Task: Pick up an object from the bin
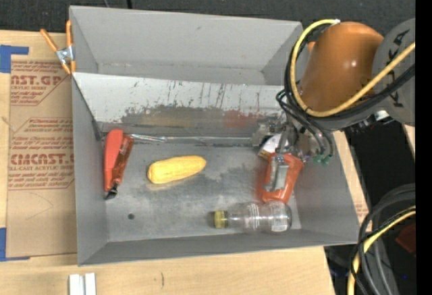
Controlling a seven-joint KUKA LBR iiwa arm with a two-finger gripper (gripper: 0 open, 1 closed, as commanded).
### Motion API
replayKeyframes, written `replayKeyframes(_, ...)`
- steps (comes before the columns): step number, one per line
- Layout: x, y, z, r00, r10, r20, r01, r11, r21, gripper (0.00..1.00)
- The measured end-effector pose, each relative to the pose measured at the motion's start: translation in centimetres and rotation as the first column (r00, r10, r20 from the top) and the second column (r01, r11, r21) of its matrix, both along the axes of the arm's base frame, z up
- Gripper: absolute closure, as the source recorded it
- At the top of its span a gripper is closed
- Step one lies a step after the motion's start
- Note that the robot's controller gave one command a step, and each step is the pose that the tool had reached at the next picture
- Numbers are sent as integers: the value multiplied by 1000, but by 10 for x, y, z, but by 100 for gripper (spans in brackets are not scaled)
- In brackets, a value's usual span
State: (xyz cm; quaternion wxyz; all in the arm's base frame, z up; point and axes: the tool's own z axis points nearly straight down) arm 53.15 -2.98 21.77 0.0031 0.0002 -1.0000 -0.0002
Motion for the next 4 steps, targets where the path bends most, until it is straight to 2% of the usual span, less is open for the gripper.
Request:
replayKeyframes(1, 1, 0, 5, 1000, 0, 8, 0, 1000, -1, 0)
replayKeyframes(2, -9, -2, -31, 1000, -21, 16, 21, 1000, 0, 0)
replayKeyframes(3, -50, -7, -64, 997, -77, 4, 77, 997, 1, 0)
replayKeyframes(4, -49, -21, -81, 996, 92, 15, -92, 996, -1, 0)
